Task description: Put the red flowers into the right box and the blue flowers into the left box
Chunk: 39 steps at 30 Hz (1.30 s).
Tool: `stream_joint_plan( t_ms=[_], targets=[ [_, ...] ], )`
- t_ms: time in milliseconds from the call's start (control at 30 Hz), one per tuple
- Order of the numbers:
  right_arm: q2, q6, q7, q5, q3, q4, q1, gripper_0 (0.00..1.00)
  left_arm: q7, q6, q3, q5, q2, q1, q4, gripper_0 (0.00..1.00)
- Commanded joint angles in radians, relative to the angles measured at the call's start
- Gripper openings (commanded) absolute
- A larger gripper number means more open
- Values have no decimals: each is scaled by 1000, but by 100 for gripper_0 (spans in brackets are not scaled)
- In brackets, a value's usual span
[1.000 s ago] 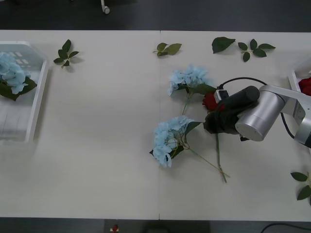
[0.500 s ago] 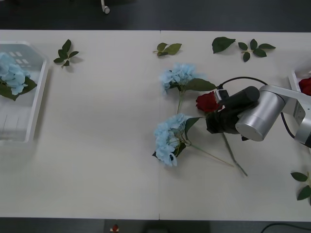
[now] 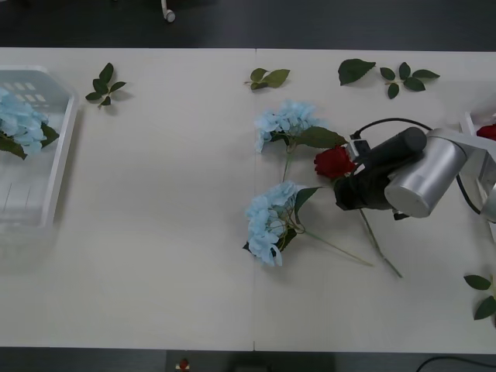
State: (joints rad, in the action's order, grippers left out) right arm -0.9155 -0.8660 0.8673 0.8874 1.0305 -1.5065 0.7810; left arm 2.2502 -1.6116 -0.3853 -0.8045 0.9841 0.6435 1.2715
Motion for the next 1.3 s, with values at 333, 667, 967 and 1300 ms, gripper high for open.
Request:
stream_joint_plan(
  t_ms=[333, 667, 967, 1300],
  targets=[
    [-298, 10, 331, 237, 8, -98, 104, 0, 305, 19, 137, -593, 56, -31, 26, 100],
    [-487, 9, 469, 286, -63, -60, 130, 0, 455, 55, 310, -894, 62, -31, 26, 100],
    [-510, 9, 651, 304, -107, 224, 130, 0, 455, 188, 536, -1099, 91, -8, 37, 100],
    [-445, 24, 840, 343, -155, 572, 130, 0, 455, 305, 687, -1200, 91, 10, 126, 100]
  ],
)
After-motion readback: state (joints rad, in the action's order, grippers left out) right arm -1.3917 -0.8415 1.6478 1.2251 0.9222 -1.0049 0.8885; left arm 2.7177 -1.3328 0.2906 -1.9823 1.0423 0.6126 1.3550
